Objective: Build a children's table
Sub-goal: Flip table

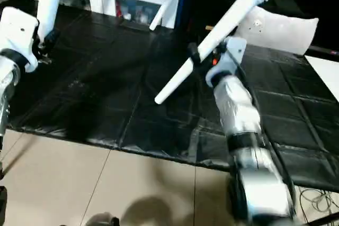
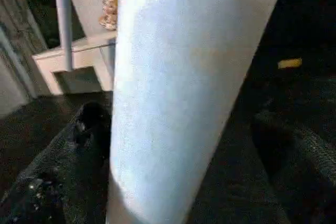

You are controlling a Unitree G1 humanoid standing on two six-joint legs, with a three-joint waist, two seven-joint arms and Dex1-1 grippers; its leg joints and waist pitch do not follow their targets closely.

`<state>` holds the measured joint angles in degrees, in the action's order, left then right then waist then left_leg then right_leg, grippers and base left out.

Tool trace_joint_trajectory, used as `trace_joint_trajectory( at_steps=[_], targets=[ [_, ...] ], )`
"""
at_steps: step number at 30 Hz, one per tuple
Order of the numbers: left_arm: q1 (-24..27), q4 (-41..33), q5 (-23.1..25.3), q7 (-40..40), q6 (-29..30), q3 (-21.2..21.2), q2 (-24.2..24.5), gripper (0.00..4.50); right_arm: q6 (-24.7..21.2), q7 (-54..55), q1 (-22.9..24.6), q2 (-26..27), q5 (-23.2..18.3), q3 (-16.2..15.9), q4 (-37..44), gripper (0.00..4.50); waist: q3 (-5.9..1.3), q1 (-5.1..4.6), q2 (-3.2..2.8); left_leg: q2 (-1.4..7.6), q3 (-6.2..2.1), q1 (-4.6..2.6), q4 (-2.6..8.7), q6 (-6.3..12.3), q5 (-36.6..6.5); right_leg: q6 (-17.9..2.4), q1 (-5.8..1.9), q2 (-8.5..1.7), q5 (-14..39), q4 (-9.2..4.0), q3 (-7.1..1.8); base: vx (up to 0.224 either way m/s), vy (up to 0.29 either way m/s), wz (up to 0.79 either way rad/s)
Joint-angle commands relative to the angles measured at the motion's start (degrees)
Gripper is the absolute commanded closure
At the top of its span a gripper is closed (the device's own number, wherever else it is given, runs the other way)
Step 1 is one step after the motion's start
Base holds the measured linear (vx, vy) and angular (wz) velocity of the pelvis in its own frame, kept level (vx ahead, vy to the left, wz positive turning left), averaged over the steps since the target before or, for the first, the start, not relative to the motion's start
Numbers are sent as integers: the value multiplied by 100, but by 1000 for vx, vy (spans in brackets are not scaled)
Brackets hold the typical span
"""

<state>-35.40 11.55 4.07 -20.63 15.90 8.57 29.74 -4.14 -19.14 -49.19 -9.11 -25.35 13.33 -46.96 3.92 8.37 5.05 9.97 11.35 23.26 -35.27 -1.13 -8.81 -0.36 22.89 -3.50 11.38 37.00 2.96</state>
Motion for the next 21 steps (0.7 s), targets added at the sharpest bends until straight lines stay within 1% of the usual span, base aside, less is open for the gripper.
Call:
trace_joint_trajectory(
  at_steps=[1, 2, 4, 5, 6, 7, 8, 9, 10, 11, 12, 13, 14, 15, 17, 18, 19, 20, 21],
  targets=[
    [60, 23, -77, -186, -72, -258, -120, 302, 47, -347, -65, -16, -131, 59, -21, 0, -443, -47, -112, 353, -203, -271, 497, -562, -1874, -888, -99, -530, 964, -426, -262, 0, 0, 0],
    [99, 45, -89, -208, -94, -283, -152, 302, 24, -689, -3, -11, -224, 6, 173, 0, -443, -37, -115, 356, -197, -273, 501, -553, -1798, -904, -95, -529, 923, -422, -259, 0, 0, 0],
    [188, 101, -178, -292, -183, -306, -245, 302, -84, -1252, 171, -41, -384, -99, 608, 0, -433, -25, -112, 362, -202, -269, 512, -522, -1822, -906, -107, -534, 1004, -437, -262, 0, 0, 0],
    [284, 148, -269, -400, -324, -345, -339, 302, -162, -1463, 370, -73, -502, -156, 1067, 0, -439, 2, -111, 366, -198, -275, 504, -515, -1810, -877, -116, -540, 987, -441, -262, 0, 0, 0],
    [338, 172, -321, -463, -413, -370, -390, 303, -161, -1533, 446, -88, -541, -160, 1241, 0, -444, 34, -96, 372, -197, -267, 509, -473, -1685, -831, -127, -543, 880, -441, -267, 0, 0, 0],
    [375, 176, -359, -505, -448, -382, -421, 303, -206, -1552, 500, -90, -600, -147, 1373, 0, -455, 35, -95, 374, -202, -257, 511, -470, -1620, -839, -138, -544, 821, -421, -262, 0, 0, 0],
    [477, 232, -398, -536, -550, -420, -506, 304, -339, -1635, 740, -109, -759, -169, 1888, 0, -448, 41, -121, 368, -194, -270, 518, -464, -1571, -850, -119, -521, 775, -438, -262, 0, 0, 0],
    [534, 267, -399, -526, -596, -436, -542, 304, -424, -1692, 896, -118, -845, -197, 2210, 0, -454, 68, -135, 377, -199, -280, 515, -472, -1620, -828, -119, -526, 746, -430, -261, 0, 0, 0],
    [563, 289, -397, -526, -628, -447, -559, 304, -479, -1735, 989, -117, -890, -207, 2398, 0, -458, 78, -114, 366, -198, -270, 520, -465, -1652, -831, -128, -530, 817, -439, -259, 0, 0, 0],
    [605, 375, -418, -512, -712, -432, -617, 304, -724, -1684, 1376, -106, -1052, -308, 3127, 0, -454, 75, -132, 362, -202, -260, 527, -461, -1644, -820, -133, -532, 854, -446, -264, 0, 0, 0],
    [617, 431, -425, -490, -767, -416, -647, 304, -841, -1678, 1576, -94, -1115, -358, 3488, 0, -458, 122, -126, 380, -197, -292, 515, -432, -1643, -766, -108, -541, 828, -466, -267, 0, 0, 0],
    [617, 431, -425, -490, -767, -416, -647, 304, -841, -1678, 1576, -94, -1115, -358, 3488, 0, -459, 101, -113, 376, -210, -266, 526, -429, -1626, -774, -128, -543, 806, -447, -262, 0, 0, 0],
    [621, 492, -417, -489, -822, -408, -644, 304, -937, -1677, 1757, -97, -1159, -452, 3782, 0, -467, 102, -141, 368, -214, -270, 531, -440, -1671, -798, -118, -543, 904, -457, -254, 0, 0, 0],
    [625, 560, -404, -479, -871, -403, -631, 304, -1034, -1682, 1939, -106, -1164, -541, 4057, 0, -454, 122, -138, 376, -199, -294, 526, -434, -1721, -790, -93, -545, 960, -494, -259, 0, 0, 0],
    [640, 667, -393, -469, -927, -388, -597, 304, -1160, -1677, 2262, -117, -1113, -707, 4440, 0, -451, 138, -138, 384, -218, -289, 543, -451, -1723, -763, -102, -539, 953, -492, -247, 0, 0, 0],
    [686, 729, -374, -464, -934, -371, -548, 304, -1185, -1631, 2418, -94, -1025, -801, 4546, 0, -449, 121, -135, 383, -227, -275, 557, -478, -1764, -766, -107, -542, 958, -481, -241, 0, 0, 0],
    [697, 751, -373, -461, -949, -371, -535, 304, -1220, -1605, 2461, -91, -1019, -815, 4601, 0, -448, 128, -139, 386, -225, -285, 559, -493, -1807, -763, -98, -543, 1001, -491, -240, 0, 0, 0],
    [727, 782, -354, -454, -944, -376, -511, 304, -1237, -1578, 2492, -73, -989, -849, 4631, 0, -448, 110, -173, 389, -237, -281, 573, -544, -1909, -762, -94, -546, 1015, -498, -240, 0, 0, 0],
    [759, 823, -333, -455, -939, -382, -486, 304, -1264, -1540, 2537, -58, -925, -898, 4684, 0, -442, 113, -167, 389, -240, -293, 575, -581, -1978, -773, -88, -547, 1066, -499, -238, 0, 0, 0]
  ],
)
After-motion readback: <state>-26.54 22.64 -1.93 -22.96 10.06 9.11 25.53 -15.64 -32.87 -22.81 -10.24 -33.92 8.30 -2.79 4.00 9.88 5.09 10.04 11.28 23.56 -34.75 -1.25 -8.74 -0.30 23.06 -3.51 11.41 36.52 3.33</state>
